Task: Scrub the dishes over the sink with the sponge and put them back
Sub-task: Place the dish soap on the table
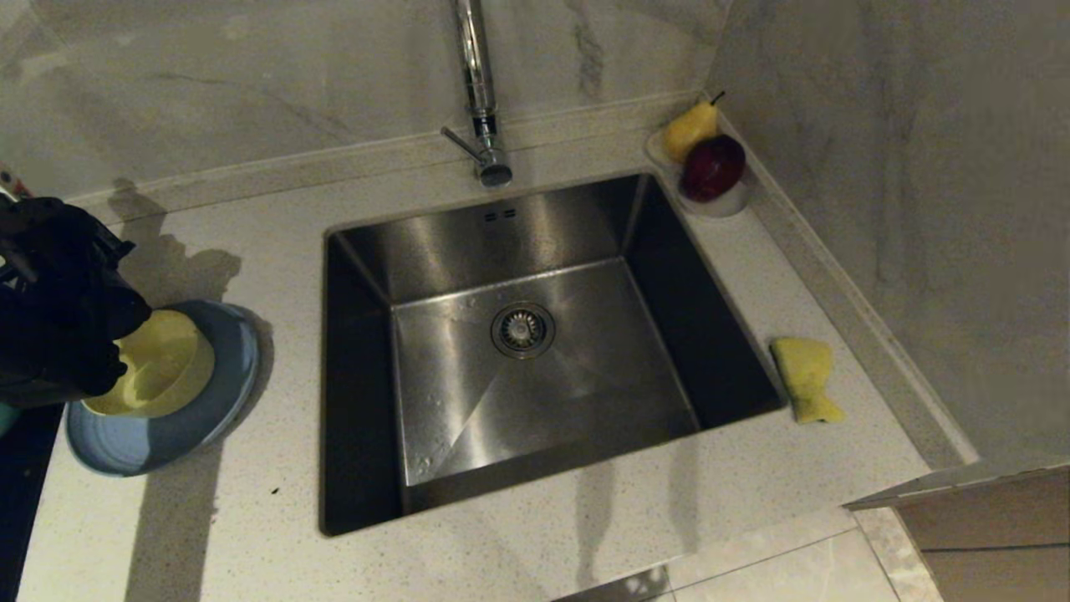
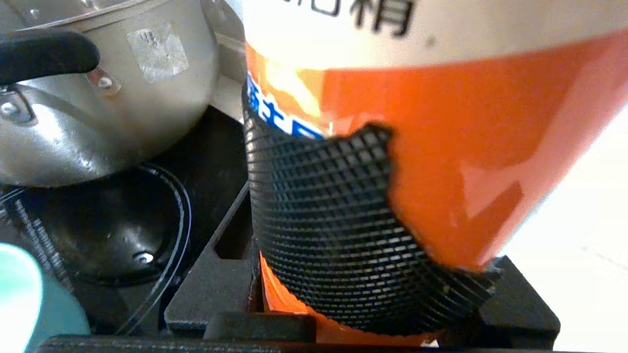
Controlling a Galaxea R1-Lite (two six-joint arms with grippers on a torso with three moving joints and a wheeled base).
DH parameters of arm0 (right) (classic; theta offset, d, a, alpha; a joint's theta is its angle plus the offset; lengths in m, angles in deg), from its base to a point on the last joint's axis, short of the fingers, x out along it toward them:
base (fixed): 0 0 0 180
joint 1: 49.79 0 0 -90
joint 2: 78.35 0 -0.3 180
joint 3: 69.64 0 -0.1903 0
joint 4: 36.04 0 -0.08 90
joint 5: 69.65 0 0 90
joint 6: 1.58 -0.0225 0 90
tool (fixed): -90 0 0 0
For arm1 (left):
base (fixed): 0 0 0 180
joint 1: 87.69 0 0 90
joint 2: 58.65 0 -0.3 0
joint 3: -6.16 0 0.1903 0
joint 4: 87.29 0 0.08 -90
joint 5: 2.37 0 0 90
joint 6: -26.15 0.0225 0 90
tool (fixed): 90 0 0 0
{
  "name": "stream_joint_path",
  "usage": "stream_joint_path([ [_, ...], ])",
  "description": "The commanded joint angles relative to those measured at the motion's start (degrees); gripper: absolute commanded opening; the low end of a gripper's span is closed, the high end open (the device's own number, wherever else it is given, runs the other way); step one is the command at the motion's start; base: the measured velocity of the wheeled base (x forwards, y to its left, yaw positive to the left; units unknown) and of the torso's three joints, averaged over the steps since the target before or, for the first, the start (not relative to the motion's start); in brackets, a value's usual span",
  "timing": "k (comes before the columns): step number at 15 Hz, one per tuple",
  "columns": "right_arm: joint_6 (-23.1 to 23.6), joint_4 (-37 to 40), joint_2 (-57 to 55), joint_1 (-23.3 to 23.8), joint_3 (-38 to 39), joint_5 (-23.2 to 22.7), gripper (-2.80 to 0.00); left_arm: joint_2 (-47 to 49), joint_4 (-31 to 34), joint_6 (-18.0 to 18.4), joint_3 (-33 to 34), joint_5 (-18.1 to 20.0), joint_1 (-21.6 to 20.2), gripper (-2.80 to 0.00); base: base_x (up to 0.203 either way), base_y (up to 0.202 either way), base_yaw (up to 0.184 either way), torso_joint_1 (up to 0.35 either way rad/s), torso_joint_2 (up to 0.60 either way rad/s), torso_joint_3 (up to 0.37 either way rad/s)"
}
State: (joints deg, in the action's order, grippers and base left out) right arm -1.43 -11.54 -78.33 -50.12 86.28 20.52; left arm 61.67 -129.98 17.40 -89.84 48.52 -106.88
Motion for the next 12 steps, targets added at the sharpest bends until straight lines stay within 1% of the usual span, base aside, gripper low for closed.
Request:
stream_joint_path([
  [1,0.02,0.01,0.06,-0.02,0.00,0.00,-2.80,2.11,0.07,-0.32,-1.25,-0.08,-0.82,-2.80,0.000,0.000,0.000,0.000,0.00,0.000],
  [9,0.02,0.01,0.06,-0.02,0.00,0.00,-2.80,3.43,0.22,-0.43,-2.06,-0.01,-0.76,-2.80,0.000,0.000,0.000,0.000,0.00,0.000],
  [12,0.02,0.01,0.06,-0.02,0.00,0.00,-2.80,4.23,0.29,-1.28,-1.84,-0.09,-0.76,-2.80,0.000,0.000,0.000,0.000,0.00,0.000],
])
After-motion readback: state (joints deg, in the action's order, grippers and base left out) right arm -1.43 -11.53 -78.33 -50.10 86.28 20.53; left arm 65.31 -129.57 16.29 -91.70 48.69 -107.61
